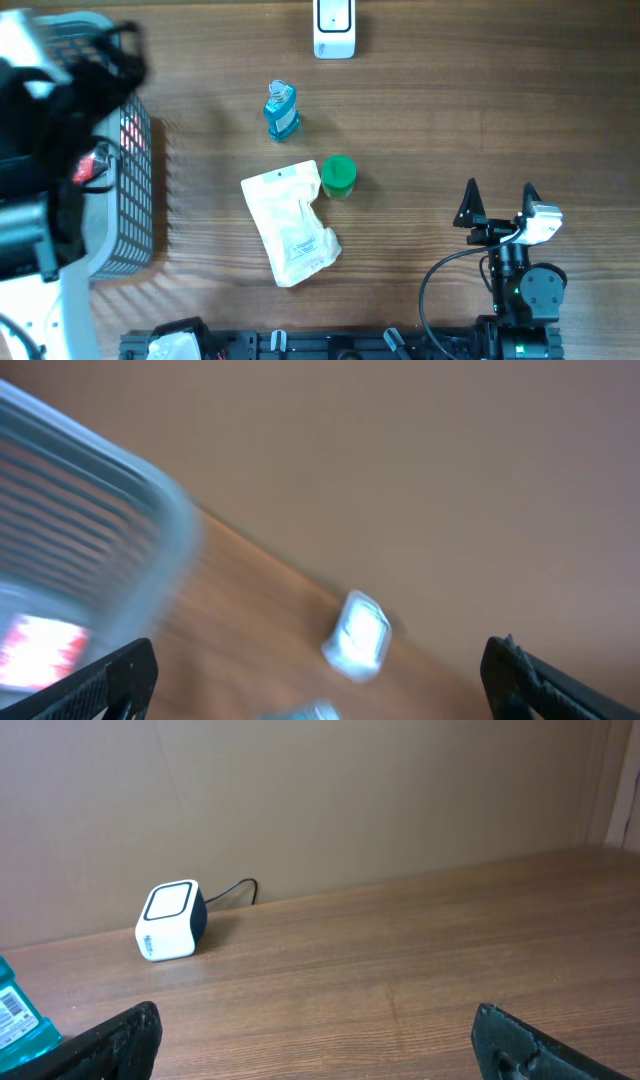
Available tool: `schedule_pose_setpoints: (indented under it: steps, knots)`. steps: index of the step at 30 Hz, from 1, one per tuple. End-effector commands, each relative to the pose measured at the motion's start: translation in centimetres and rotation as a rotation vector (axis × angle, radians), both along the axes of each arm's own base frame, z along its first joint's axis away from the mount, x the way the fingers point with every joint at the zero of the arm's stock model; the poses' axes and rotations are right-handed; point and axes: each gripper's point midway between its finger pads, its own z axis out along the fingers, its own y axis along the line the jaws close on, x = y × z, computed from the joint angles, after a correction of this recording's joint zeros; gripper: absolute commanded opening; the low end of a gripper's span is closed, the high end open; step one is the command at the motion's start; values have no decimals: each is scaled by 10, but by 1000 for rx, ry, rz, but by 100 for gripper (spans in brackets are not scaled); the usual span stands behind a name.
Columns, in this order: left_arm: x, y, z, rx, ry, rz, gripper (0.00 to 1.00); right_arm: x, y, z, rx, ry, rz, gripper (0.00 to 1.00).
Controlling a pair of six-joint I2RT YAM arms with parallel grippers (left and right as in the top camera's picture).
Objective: Scan the item barcode
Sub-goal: 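Move the left gripper back into the basket toward the hex wrench package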
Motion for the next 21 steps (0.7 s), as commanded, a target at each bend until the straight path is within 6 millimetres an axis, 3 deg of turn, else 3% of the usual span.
schedule_pose_setpoints:
  steps: [1,7,11,15,21]
  knots:
    - [-22,65,-6,49,50,237,100,0,4,2,-18,-10,20,100]
    - [-15,112,-48,-15,176,358,100,0,4,2,-18,-10,20,99]
    - [-2,144,-109,-178,332,542,96,0,4,2,-18,-11,20,100]
    - [-7,176,-193,-340,536,855,98,0,4,2,-18,-10,20,100]
    - [9,182,-272,-475,676,987,100,0,4,2,-18,-10,20,100]
